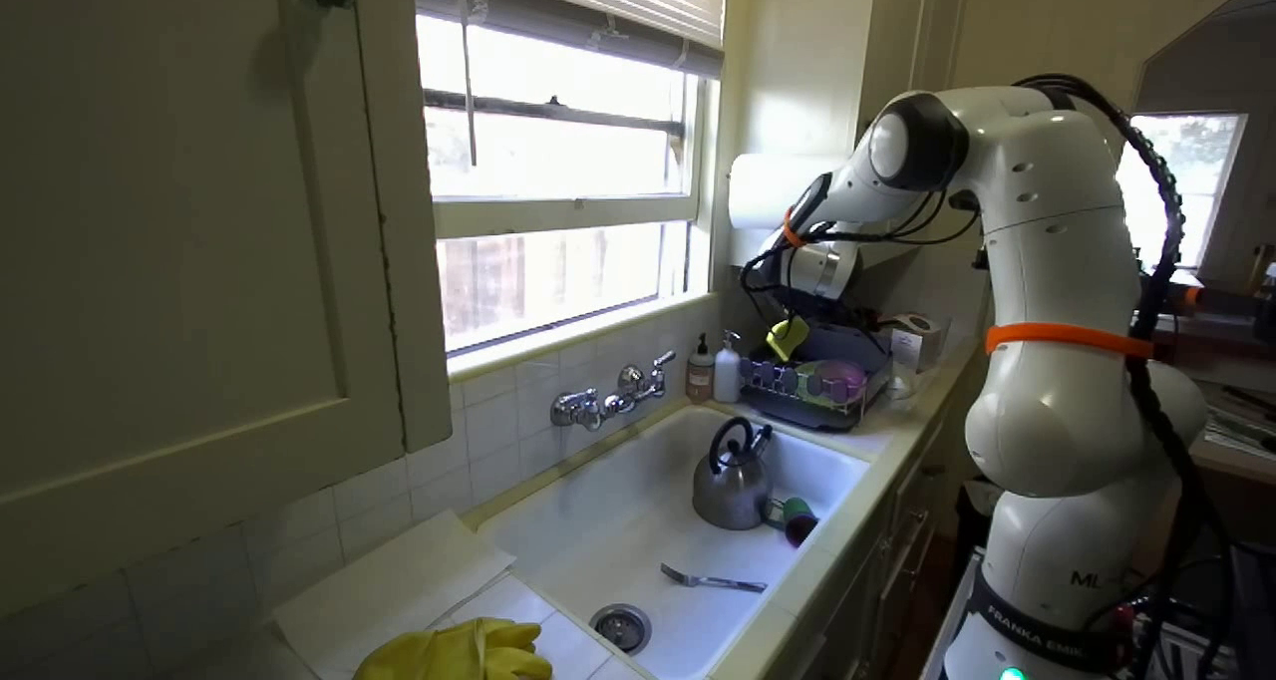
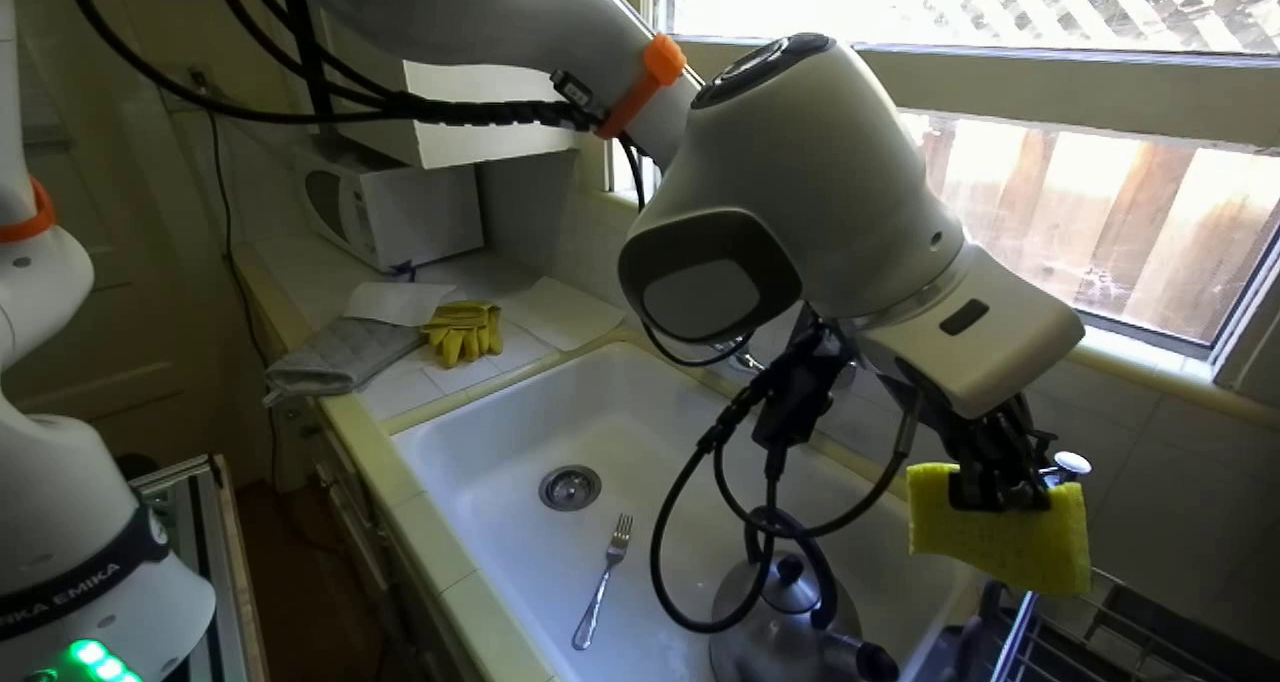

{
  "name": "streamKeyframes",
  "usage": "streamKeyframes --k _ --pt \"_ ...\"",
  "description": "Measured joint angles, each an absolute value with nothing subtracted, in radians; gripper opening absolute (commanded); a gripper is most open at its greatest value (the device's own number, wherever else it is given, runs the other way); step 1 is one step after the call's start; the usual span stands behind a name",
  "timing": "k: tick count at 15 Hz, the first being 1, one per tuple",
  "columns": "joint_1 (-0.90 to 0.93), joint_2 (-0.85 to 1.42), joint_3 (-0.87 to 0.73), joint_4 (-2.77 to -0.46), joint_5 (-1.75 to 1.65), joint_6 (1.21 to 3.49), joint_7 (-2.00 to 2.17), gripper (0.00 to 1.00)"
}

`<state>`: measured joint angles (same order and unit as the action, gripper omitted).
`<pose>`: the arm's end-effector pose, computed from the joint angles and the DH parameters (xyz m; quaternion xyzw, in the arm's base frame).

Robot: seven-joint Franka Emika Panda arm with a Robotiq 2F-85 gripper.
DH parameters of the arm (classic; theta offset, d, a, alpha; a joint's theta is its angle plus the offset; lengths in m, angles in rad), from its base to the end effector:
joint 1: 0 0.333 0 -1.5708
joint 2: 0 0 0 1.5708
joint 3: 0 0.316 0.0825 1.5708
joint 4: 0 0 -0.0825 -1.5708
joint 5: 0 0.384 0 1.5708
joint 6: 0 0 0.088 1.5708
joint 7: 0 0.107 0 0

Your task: Pick up the sponge in the sink and place it on the drying rack

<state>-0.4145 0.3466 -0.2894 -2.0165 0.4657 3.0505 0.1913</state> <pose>0.4766 -0.4328 0.3659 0.7487 -0.5643 0.3465 0.0319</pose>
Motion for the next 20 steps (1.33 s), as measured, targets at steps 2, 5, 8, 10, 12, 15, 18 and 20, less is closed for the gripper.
streamKeyframes --k 2,5,8,10,12,15,18,20 --pt "-0.415 0.364 -0.306 -1.991 0.462 3.050 0.230 0.01" --pt "-0.415 0.394 -0.322 -1.956 0.462 3.050 0.281 0.01" --pt "-0.402 0.426 -0.353 -1.932 0.462 3.044 0.356 0.01" --pt "-0.355 0.451 -0.423 -1.922 0.458 3.025 0.440 0.01" --pt "-0.289 0.478 -0.510 -1.916 0.455 3.001 0.547 0.03" --pt "-0.221 0.502 -0.586 -1.911 0.452 2.974 0.641 0.03" --pt "-0.216 0.505 -0.588 -1.911 0.447 2.974 0.652 0.01" --pt "-0.201 0.510 -0.606 -1.914 0.447 2.974 0.680 0.01"
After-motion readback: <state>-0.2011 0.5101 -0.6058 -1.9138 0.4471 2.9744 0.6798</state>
